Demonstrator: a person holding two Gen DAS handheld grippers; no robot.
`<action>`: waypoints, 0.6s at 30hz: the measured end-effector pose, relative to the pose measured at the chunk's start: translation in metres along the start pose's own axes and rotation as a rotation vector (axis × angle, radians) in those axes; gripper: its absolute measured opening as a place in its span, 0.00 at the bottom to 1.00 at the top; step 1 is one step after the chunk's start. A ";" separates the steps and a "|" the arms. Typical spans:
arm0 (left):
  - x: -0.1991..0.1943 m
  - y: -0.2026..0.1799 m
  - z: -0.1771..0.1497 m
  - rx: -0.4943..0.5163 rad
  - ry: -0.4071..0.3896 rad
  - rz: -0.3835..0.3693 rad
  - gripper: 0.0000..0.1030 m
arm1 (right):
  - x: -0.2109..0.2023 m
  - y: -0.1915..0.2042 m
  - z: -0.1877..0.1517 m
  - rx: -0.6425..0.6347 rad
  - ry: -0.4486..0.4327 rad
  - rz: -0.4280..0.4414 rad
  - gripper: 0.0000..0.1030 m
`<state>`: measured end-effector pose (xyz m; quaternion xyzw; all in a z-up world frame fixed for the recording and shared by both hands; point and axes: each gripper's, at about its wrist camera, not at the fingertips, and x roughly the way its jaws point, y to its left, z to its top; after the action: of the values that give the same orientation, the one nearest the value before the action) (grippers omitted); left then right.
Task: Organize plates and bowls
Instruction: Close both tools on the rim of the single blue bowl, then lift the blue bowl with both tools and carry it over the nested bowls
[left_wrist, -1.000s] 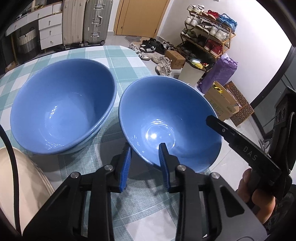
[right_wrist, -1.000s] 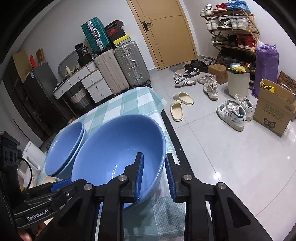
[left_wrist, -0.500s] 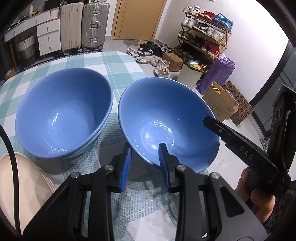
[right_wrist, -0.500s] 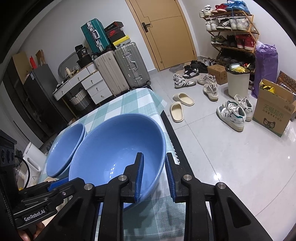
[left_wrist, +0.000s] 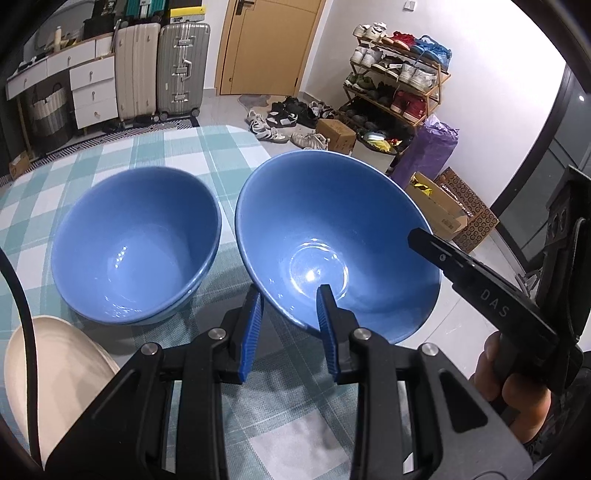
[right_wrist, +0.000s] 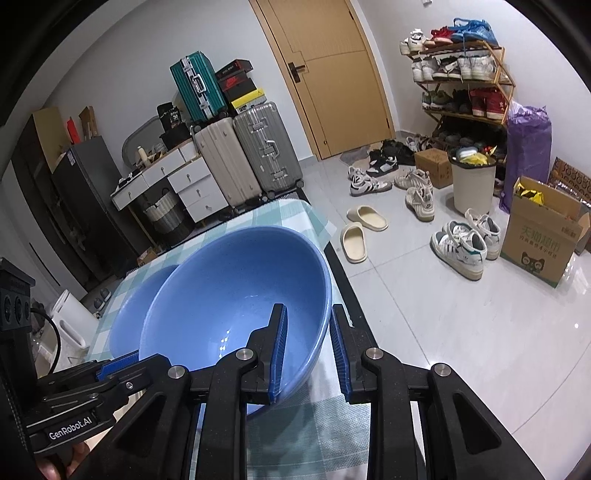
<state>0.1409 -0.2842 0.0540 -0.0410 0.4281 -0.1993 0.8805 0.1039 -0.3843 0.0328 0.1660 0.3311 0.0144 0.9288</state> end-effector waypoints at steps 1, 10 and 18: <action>-0.002 -0.003 0.001 0.000 -0.002 -0.002 0.26 | -0.002 0.001 0.001 -0.002 -0.006 -0.001 0.24; -0.037 -0.002 0.005 0.013 -0.040 0.001 0.26 | -0.019 0.017 0.008 -0.026 -0.051 -0.005 0.24; -0.074 -0.003 0.010 0.025 -0.078 0.011 0.26 | -0.024 0.031 0.009 -0.034 -0.064 0.012 0.24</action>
<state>0.1069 -0.2600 0.1155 -0.0353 0.3913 -0.1981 0.8980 0.0934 -0.3611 0.0632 0.1526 0.2998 0.0201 0.9415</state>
